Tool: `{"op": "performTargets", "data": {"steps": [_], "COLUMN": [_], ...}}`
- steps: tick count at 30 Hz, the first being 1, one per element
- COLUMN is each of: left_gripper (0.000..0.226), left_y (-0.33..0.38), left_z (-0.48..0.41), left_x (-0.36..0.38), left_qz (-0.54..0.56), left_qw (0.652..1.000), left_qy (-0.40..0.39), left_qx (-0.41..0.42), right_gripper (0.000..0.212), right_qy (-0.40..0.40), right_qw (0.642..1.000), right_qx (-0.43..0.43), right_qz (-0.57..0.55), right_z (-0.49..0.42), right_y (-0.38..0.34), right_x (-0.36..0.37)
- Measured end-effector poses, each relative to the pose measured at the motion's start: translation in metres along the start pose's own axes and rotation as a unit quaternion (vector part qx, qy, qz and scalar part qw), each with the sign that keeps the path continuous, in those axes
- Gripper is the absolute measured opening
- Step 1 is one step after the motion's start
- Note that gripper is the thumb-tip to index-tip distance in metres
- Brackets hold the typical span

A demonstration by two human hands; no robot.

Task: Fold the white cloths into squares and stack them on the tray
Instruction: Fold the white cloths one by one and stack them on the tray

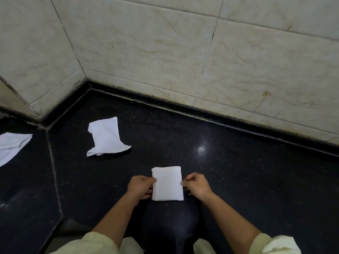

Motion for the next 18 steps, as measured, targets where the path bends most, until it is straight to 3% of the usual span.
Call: {"op": "performTargets", "data": {"steps": [3,8,13,18], "left_gripper": [0.026,0.010,0.019,0.029], "left_y": [0.001,0.007,0.019,0.050], "left_z": [0.005,0.016,0.017,0.026], "left_x": [0.007,0.010,0.021,0.050], "left_qz": [-0.036,-0.028,0.021,0.006], "left_qw": [0.999,0.998,0.992,0.977], "left_qy": [-0.009,-0.051,-0.125,-0.210], "left_qx": [0.003,-0.014,-0.012,0.021], "right_gripper": [0.011,0.007,0.027,0.020], "right_qy": [0.008,-0.016,-0.047,-0.038], "right_qw": [1.000,0.985,0.956,0.933], "right_qx": [0.019,0.079,0.111,0.101], "right_qz": [-0.005,-0.156,-0.266,-0.343], "right_z": [0.003,0.016,0.027,0.038], "right_y": [0.004,-0.002,0.003,0.006], "right_x": [0.012,0.010,-0.005,-0.040]}}
Point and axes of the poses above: each hand's wrist, its own z-axis away from the middle knuckle, its own x-axis out of the palm, y = z × x, the point moved 4 cm from there along -z, towards the middle knuckle, and after that the axes turned 3 degrees about x, right-handed, at the moved point
